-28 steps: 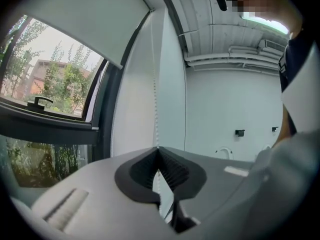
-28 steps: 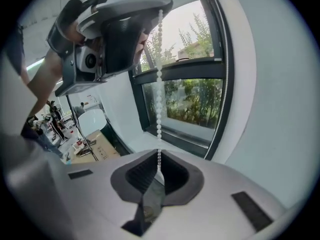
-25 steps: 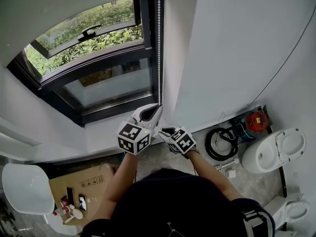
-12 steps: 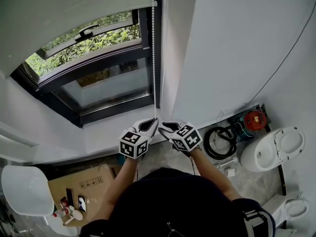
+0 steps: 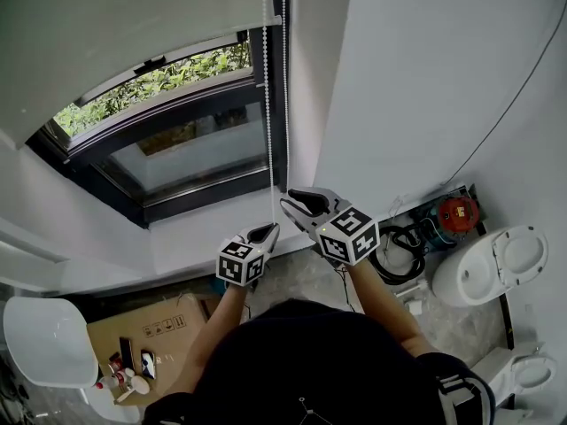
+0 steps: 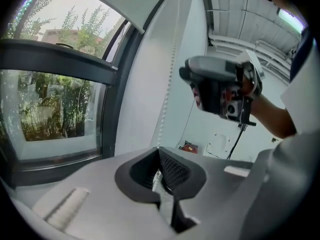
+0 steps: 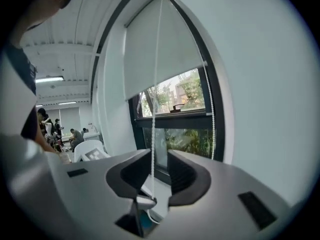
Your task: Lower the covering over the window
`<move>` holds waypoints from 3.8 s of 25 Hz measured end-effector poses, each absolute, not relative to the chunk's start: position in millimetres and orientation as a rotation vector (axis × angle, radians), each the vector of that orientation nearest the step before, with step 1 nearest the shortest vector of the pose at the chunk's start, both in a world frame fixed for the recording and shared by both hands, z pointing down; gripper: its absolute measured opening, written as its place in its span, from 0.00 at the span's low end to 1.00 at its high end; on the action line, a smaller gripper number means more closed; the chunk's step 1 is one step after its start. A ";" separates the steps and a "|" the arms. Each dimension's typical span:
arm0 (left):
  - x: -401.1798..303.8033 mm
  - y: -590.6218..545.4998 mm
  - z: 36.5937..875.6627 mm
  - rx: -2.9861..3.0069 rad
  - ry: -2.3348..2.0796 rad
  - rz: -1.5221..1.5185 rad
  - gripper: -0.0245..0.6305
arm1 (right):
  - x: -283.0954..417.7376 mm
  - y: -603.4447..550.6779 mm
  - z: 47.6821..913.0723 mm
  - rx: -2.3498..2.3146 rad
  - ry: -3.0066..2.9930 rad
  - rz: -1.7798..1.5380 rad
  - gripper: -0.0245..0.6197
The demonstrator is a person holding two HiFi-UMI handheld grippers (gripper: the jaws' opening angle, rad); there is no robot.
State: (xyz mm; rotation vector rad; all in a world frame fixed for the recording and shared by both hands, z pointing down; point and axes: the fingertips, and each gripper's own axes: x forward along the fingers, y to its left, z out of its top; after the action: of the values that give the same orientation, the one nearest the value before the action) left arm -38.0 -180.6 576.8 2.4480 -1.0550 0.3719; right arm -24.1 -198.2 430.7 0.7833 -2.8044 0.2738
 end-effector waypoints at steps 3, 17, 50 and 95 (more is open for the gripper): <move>-37.0 -175.3 585.1 2.431 -1.045 0.382 0.05 | -29.8 -199.1 399.6 0.787 -2.864 0.202 0.18; -35.4 -172.4 586.1 2.438 -1.043 0.371 0.05 | -47.5 -210.6 343.3 0.797 -2.955 0.100 0.18; -35.5 -166.3 522.5 2.708 -1.150 0.157 0.08 | -45.3 -213.4 374.4 0.833 -2.856 0.082 0.06; -26.4 -210.3 323.3 3.007 -1.244 -0.087 0.19 | -46.8 -160.6 584.2 0.610 -2.486 0.345 0.06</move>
State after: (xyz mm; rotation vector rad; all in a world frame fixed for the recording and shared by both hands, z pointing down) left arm -26.4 -210.3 323.3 3.0067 -1.2444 -0.0873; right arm -46.8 -160.6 584.2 0.6104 -2.4860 0.3449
